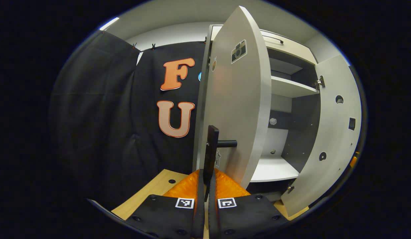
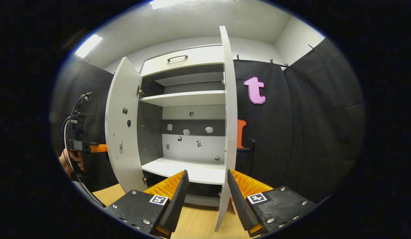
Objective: Open the right door of the double-door shoe cabinet with the right hand, and open the left door with the left hand.
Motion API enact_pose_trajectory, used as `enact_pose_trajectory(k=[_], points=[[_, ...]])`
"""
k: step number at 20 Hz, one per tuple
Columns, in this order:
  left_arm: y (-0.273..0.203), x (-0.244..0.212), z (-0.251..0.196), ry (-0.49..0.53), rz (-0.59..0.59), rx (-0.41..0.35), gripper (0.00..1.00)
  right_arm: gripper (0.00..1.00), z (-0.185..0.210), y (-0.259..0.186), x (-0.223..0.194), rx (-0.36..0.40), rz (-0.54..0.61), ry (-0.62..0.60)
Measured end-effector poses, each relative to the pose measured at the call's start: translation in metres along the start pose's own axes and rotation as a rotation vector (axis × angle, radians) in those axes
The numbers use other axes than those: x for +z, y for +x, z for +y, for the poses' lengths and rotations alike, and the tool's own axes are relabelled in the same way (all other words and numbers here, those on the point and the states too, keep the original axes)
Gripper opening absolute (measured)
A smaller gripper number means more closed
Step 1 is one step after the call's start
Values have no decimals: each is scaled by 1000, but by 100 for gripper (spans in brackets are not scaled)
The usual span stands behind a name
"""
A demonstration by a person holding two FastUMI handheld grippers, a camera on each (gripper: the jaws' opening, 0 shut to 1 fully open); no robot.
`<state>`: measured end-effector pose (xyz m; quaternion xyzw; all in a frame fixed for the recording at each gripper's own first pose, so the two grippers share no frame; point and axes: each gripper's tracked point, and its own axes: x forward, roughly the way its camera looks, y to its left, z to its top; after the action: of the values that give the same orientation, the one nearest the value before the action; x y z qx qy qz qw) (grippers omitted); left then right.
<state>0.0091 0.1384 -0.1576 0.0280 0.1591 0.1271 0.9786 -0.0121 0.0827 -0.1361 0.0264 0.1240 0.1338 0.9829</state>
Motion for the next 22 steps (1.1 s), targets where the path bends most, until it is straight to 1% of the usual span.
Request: enact_pose_trajectory(k=[2,5,8,11,14,16,17,18,19,22], points=[[-2,-1,4,3,-9,2,10,72,4,5,-2,7,3,-10],[-4,-1,10,8,-13,-11,10,72,11,9,-2,21,4,-29],[-10,4,24,23,-25,17,9,72,18,12,-3,33,7,-38],[-16,3,39,4,-36,50,8,72,20,14,0,42,2,-42],[-25,8,55,8,-49,90,9,72,21,13,-1,46,5,-32],[-32,15,72,43,-62,164,7,72,22,15,1,46,3,-20],[-35,18,74,33,-69,161,7,71,23,14,3,51,-2,-13],[-39,21,67,13,-77,133,7,71,23,14,4,59,-5,-7],[-45,23,61,12,-86,122,7,72,24,13,6,66,-9,-3],[-58,31,58,49,-109,132,7,72,28,9,12,83,-25,-4]])
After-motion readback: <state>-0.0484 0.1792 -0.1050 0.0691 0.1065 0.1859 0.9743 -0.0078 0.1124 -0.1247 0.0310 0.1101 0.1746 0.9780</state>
